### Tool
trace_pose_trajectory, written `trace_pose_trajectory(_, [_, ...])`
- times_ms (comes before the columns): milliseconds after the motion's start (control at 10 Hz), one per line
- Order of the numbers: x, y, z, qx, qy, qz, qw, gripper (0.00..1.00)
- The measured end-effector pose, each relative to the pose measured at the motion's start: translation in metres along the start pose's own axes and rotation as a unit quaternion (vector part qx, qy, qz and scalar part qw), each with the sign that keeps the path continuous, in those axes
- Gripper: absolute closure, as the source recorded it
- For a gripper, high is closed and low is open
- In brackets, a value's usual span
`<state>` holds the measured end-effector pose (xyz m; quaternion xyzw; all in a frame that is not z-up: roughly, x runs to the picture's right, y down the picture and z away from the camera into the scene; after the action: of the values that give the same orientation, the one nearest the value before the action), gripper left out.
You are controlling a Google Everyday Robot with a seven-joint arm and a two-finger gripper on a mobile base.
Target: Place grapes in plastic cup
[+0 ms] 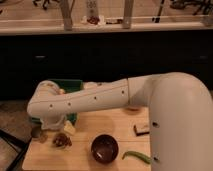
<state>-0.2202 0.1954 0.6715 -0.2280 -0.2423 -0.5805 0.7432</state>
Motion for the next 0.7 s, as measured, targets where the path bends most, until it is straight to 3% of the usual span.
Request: trace_pose_trajectory(700, [0.0012,-0.0056,0.0096,-0.007,-0.014,-0.004,0.9999,0.2])
